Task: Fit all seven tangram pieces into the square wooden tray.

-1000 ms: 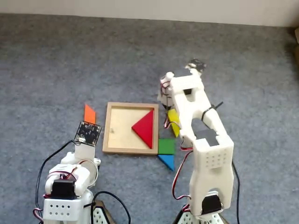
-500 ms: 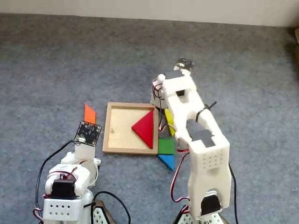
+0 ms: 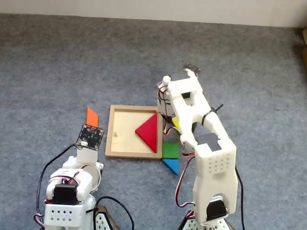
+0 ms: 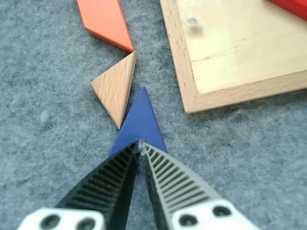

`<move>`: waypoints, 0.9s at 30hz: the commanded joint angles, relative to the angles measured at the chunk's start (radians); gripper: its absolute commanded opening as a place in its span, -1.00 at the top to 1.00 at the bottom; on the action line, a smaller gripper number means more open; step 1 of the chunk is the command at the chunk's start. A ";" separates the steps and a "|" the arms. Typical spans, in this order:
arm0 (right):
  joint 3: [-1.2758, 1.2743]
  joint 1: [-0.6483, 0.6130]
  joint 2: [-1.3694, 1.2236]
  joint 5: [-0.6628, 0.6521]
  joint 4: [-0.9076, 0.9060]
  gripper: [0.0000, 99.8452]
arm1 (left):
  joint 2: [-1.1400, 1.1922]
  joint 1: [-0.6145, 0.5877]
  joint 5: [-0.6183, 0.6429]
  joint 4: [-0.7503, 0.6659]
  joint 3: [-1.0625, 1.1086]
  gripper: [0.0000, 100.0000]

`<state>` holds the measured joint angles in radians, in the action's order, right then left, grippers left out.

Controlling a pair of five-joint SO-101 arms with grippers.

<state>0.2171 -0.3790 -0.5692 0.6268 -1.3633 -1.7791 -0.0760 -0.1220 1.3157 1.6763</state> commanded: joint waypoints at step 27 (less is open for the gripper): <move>0.196 0.056 0.027 -0.232 -0.099 0.66 | -0.042 0.012 -0.005 0.005 0.019 0.99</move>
<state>0.3291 -0.3330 -0.5692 0.4012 -1.4538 -1.7791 -0.0760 -0.1220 1.3157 1.6763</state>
